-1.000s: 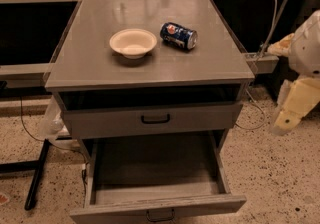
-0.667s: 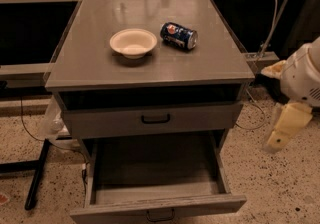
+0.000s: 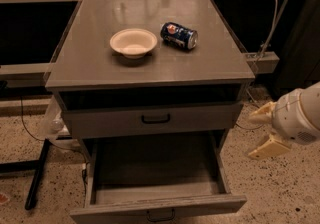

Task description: Close middle drawer

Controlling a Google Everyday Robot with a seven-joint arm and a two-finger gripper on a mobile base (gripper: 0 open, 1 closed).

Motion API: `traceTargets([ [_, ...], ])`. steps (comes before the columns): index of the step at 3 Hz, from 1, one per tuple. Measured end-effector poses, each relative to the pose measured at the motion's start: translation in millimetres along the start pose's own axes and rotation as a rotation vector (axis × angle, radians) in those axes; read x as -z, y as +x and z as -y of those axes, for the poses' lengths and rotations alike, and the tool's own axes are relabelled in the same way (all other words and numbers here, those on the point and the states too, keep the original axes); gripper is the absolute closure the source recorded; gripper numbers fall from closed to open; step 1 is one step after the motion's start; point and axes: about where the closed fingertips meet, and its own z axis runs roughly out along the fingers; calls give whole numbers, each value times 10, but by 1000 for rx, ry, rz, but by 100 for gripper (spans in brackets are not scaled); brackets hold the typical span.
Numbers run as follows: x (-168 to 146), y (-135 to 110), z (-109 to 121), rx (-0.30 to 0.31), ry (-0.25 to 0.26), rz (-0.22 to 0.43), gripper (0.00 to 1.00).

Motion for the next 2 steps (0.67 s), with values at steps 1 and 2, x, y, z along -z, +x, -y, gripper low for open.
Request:
traceTargets([
  [1,-61,-100,-48,35,-17,-24,65],
  [2,-70,-108,-60,31,-25,-30,88],
])
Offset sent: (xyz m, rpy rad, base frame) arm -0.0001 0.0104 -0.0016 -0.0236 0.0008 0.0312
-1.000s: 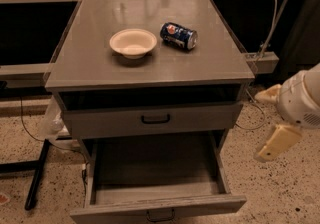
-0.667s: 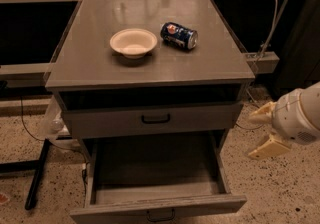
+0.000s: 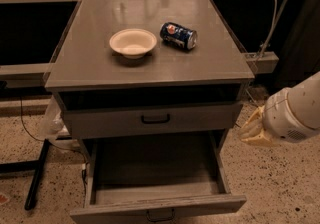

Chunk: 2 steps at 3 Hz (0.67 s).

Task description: Close middle drawer

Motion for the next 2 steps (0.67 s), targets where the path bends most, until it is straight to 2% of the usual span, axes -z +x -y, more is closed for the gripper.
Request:
traceTargets([
  [1,-338,144,-127,-89,-38,-11,100],
  [2,-1052,359,-398,-190,-103,-19,100],
])
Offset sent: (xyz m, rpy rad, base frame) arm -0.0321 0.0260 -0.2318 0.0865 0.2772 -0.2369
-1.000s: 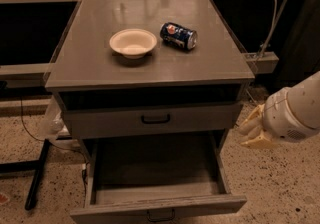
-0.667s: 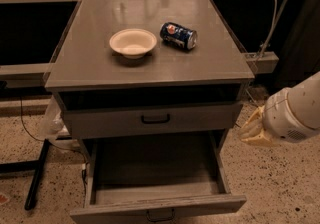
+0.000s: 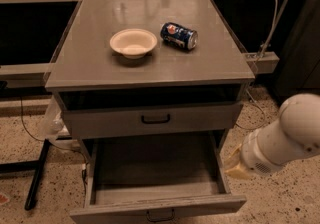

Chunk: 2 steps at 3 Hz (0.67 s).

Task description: Close middle drawer

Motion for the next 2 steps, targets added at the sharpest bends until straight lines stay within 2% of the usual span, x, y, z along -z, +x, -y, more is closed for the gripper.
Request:
traceTargets([
  [1,-676,254,-232,-58,-26,57,100],
  [2,-1005,342,-129,-19,46,171,100],
])
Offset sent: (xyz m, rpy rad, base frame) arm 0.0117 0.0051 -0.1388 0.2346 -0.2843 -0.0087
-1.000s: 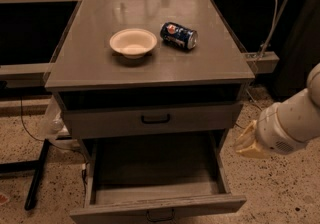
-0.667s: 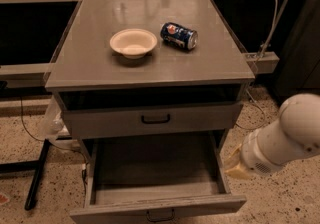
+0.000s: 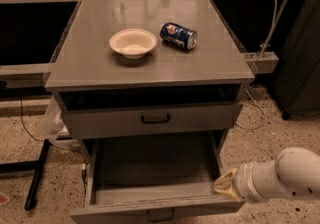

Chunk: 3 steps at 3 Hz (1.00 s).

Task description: Close middle drawer

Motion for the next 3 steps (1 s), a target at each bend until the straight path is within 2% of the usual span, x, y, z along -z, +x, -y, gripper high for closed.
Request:
traceTargets([
  [1,-33,42,34,36,19,9,100],
  [2,-32,41,33,35,18,9,100],
  [3,-114,88,-90,66,35,-6,100],
])
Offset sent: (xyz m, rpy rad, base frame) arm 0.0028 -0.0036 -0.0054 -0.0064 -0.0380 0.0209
